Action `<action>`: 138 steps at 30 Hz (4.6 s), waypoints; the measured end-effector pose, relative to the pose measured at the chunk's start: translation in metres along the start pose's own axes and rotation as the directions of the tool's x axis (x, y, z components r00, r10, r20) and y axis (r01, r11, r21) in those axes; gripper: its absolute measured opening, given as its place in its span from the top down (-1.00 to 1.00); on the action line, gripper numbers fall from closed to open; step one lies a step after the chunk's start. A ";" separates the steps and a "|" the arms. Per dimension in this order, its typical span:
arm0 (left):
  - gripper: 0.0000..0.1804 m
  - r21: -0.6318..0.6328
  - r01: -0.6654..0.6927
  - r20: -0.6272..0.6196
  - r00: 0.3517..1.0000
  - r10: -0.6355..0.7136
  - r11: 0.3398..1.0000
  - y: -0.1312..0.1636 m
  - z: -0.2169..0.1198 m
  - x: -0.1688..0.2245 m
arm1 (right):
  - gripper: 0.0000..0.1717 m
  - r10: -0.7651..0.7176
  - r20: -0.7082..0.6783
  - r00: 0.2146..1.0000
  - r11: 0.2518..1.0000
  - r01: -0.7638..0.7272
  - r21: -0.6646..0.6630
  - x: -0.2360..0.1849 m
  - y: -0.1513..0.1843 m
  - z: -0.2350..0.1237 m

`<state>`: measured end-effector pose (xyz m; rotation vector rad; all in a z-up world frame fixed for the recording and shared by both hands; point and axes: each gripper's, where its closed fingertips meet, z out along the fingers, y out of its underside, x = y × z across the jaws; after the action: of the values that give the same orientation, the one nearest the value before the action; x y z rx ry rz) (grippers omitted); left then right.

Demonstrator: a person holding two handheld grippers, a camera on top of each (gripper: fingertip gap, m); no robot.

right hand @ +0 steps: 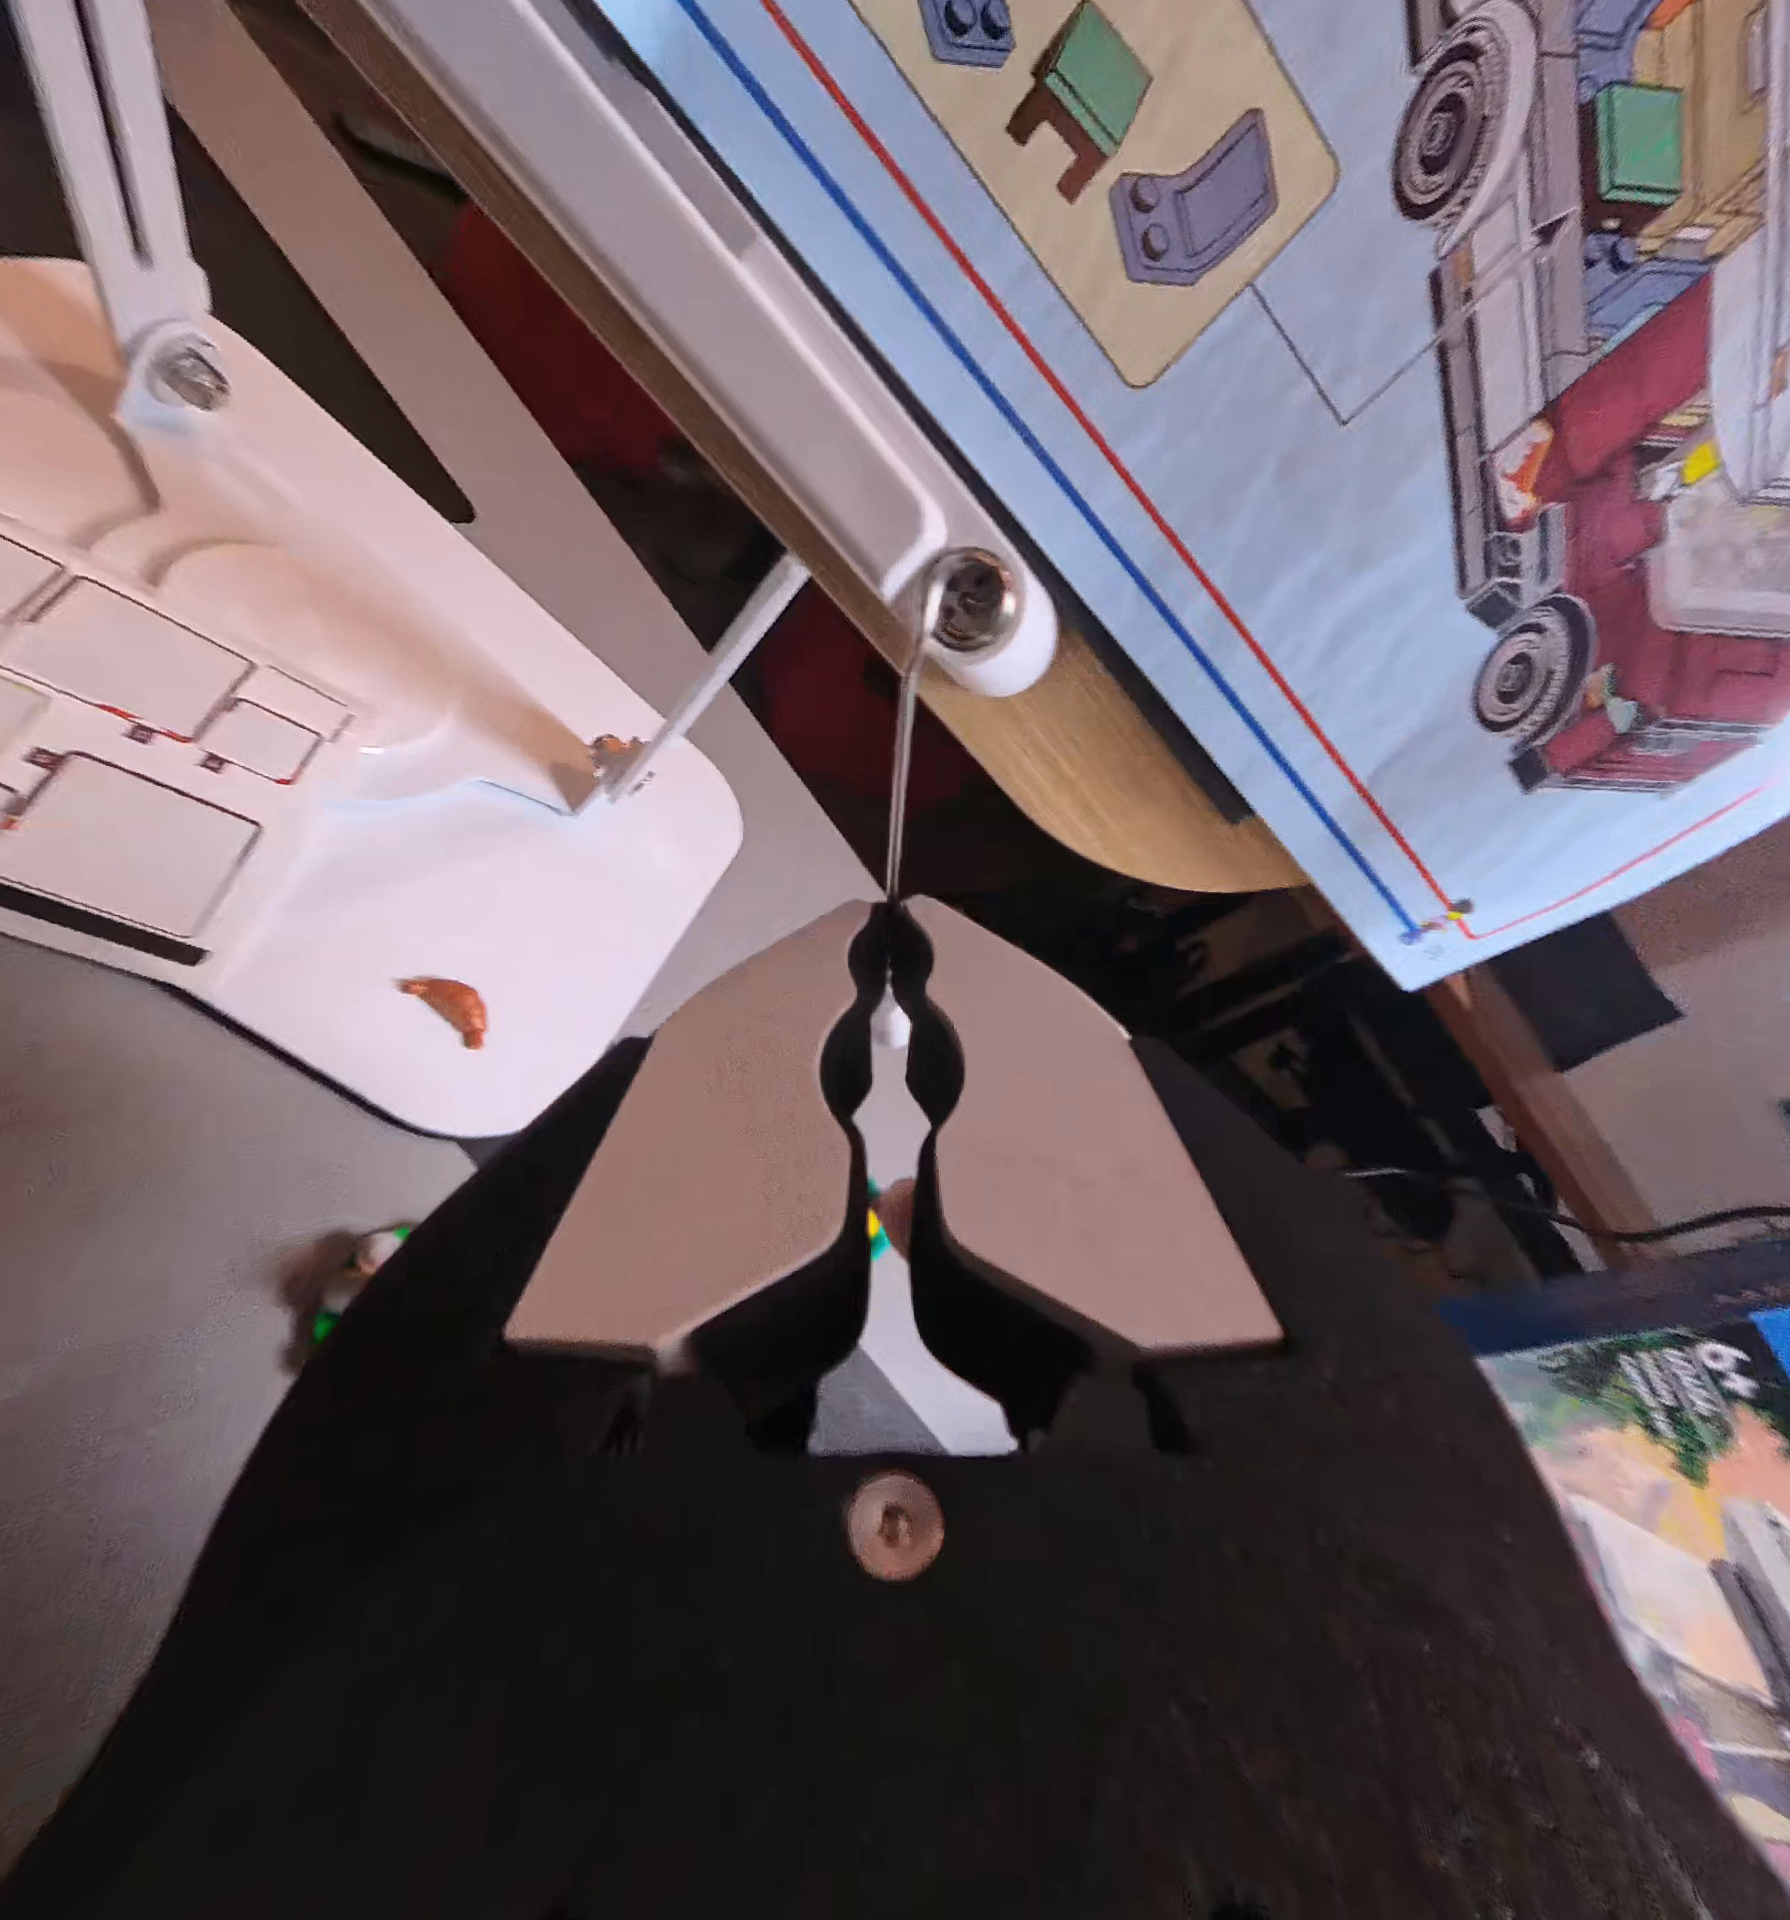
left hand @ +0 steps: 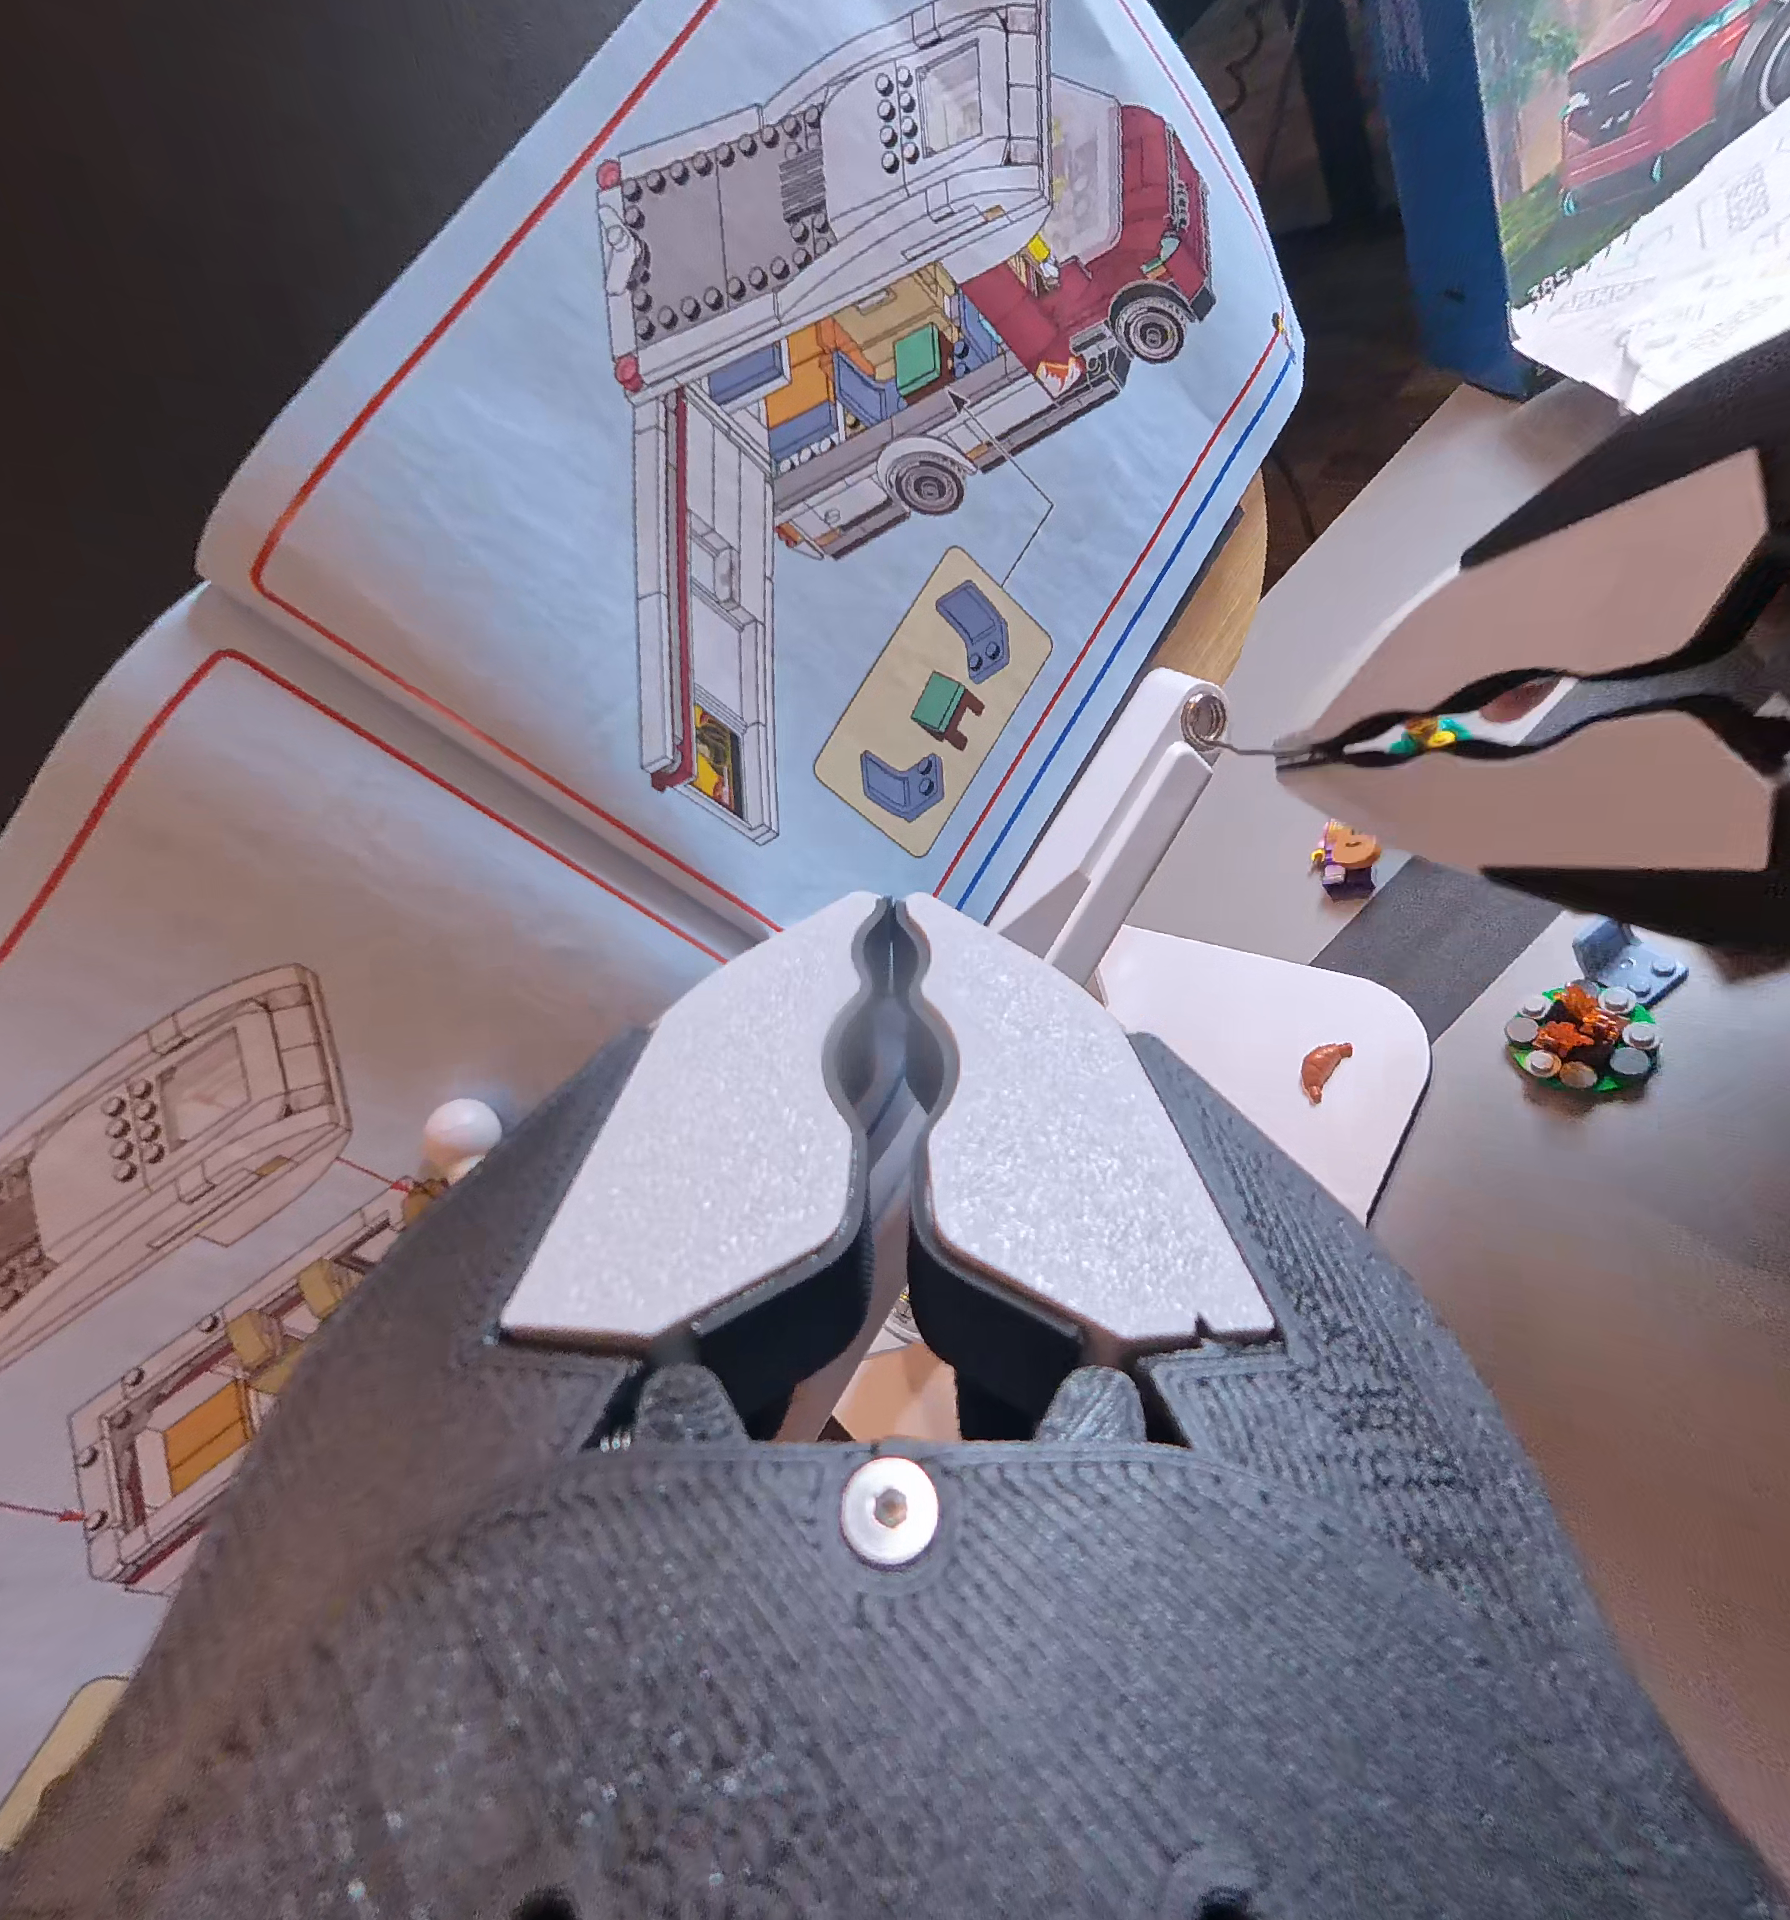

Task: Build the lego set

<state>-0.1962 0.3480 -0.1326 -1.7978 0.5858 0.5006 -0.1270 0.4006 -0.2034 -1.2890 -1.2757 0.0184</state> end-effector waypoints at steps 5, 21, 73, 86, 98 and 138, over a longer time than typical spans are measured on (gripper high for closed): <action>1.00 0.001 -0.013 -0.003 1.000 0.013 1.000 0.000 0.002 0.002 | 0.97 -0.367 -0.207 0.907 0.930 0.361 -0.069 0.039 -0.008 -0.023; 0.98 0.151 0.147 -0.144 0.982 -0.126 0.978 -0.007 -0.051 0.015 | 0.58 -0.382 -0.124 0.916 0.919 0.390 0.051 0.041 -0.035 -0.071; 0.29 0.016 0.319 -0.739 0.642 -0.204 0.947 0.101 -0.212 0.209 | 0.46 0.179 0.556 0.812 0.970 -0.241 0.041 -0.149 0.041 -0.270; 0.21 0.011 0.174 -0.724 0.680 -0.112 0.985 0.127 -0.217 0.208 | 0.49 0.170 0.538 0.826 0.973 -0.227 0.041 -0.150 0.040 -0.270; 0.32 -0.059 0.097 -0.699 0.706 -0.111 0.994 0.141 -0.212 0.213 | 0.53 0.170 0.518 0.839 0.977 -0.214 0.026 -0.148 0.041 -0.269; 0.52 0.067 -0.050 -0.959 0.272 0.078 0.996 0.092 -0.340 0.303 | 0.52 0.131 0.917 0.376 0.941 -0.337 0.004 -0.185 -0.020 -0.250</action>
<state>0.0013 -0.0430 -0.2861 -1.9122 1.5095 -0.7181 -0.0378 0.1068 -0.2540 -1.2901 -1.9198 1.2169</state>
